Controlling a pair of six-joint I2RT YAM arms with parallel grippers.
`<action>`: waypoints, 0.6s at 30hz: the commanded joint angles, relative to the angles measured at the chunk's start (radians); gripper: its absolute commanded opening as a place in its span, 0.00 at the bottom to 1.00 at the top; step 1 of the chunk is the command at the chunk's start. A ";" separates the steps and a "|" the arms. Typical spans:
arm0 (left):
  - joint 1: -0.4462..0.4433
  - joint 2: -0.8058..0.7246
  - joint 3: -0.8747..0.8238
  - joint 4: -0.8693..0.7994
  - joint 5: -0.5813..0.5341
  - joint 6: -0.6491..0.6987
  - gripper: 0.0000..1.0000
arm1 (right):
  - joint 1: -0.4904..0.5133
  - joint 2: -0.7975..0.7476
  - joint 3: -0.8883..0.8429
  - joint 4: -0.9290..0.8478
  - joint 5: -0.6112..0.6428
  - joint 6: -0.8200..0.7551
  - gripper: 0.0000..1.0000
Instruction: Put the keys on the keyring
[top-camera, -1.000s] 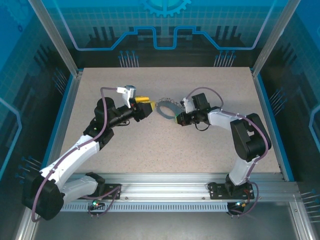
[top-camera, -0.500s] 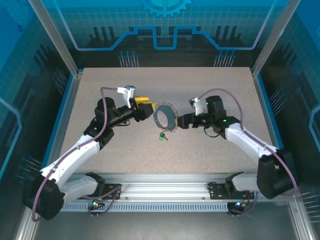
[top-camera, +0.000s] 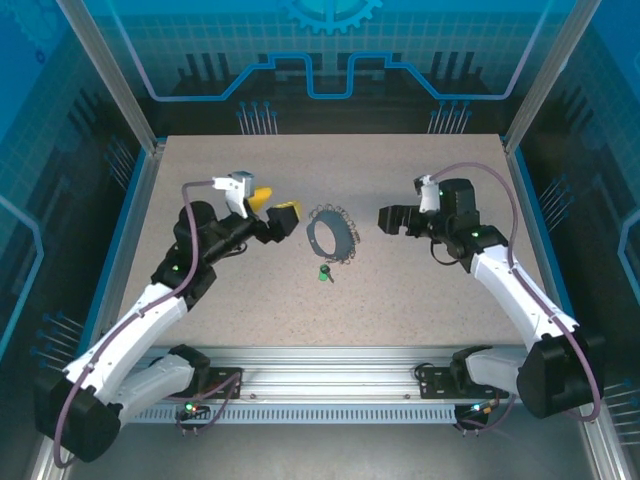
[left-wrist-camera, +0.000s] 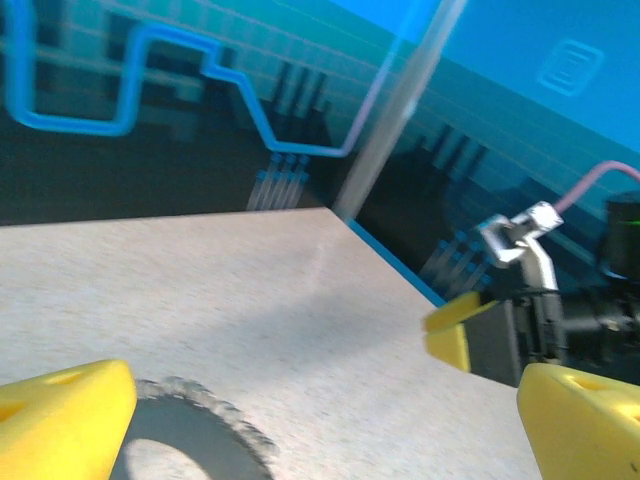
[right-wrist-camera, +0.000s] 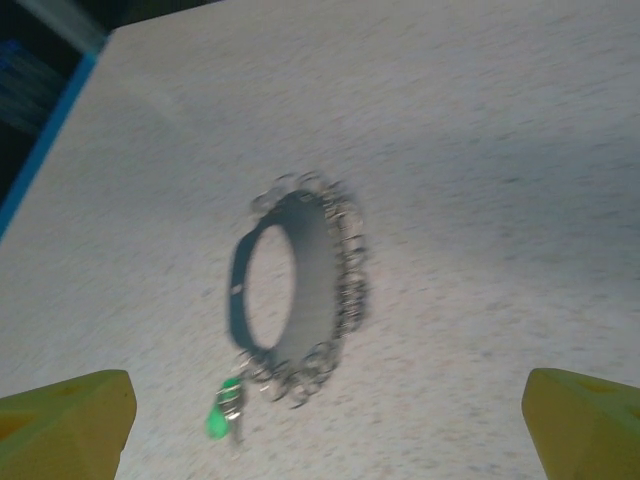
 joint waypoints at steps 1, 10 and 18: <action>0.051 -0.029 -0.024 -0.084 -0.169 0.113 0.99 | -0.032 0.026 0.025 -0.026 0.228 0.021 1.00; 0.292 -0.034 -0.270 0.155 -0.260 0.267 0.99 | -0.065 0.126 -0.125 0.212 0.621 -0.058 1.00; 0.395 0.259 -0.456 0.588 -0.208 0.256 0.99 | -0.088 0.187 -0.307 0.511 0.664 -0.162 1.00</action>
